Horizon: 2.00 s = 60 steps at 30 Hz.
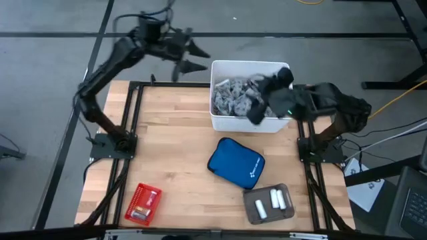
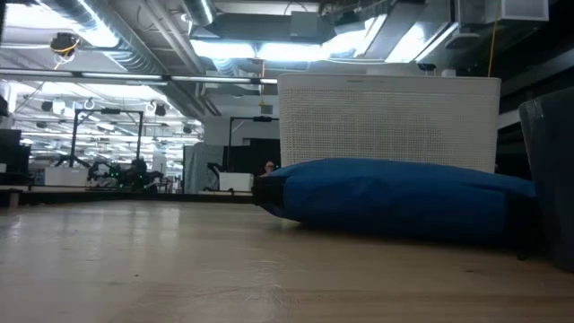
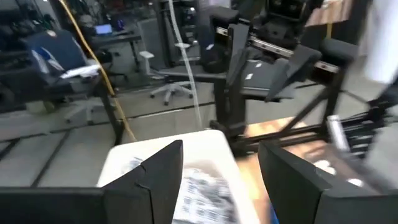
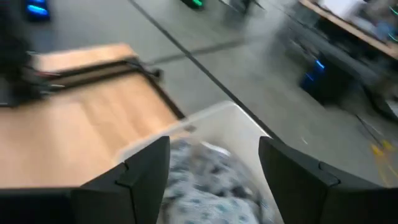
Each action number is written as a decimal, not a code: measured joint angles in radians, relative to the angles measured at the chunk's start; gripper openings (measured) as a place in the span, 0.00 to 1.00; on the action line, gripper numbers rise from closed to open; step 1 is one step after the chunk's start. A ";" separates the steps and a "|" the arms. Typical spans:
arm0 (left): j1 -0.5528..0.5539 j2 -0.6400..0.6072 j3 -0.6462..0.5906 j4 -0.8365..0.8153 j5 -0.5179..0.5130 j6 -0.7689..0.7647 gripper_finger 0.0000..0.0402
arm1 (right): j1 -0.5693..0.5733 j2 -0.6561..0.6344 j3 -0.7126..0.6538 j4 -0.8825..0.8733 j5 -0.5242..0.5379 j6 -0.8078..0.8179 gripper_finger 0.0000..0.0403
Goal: Pick & Place Medicine items
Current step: Return to Home Position
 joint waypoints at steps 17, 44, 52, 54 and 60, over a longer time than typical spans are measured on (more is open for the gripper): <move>-0.123 -0.326 0.000 -0.443 0.178 -0.214 0.51 | 0.430 0.001 0.065 0.044 -0.279 -0.103 0.62; 0.193 -0.909 -0.878 -0.703 0.726 0.664 0.51 | 0.456 -0.650 -1.253 1.186 -0.484 -0.104 0.62; 0.564 -1.161 -1.090 -0.686 0.715 0.605 0.51 | 0.466 -0.823 -1.557 1.491 -0.459 -0.247 0.62; 0.673 -1.202 -1.100 -0.636 0.700 0.546 0.51 | 0.463 -0.836 -1.561 1.510 -0.468 -0.269 0.62; 0.910 -1.244 -1.112 -0.473 0.819 0.366 0.51 | 0.462 -0.806 -1.556 1.573 -0.552 -0.314 0.62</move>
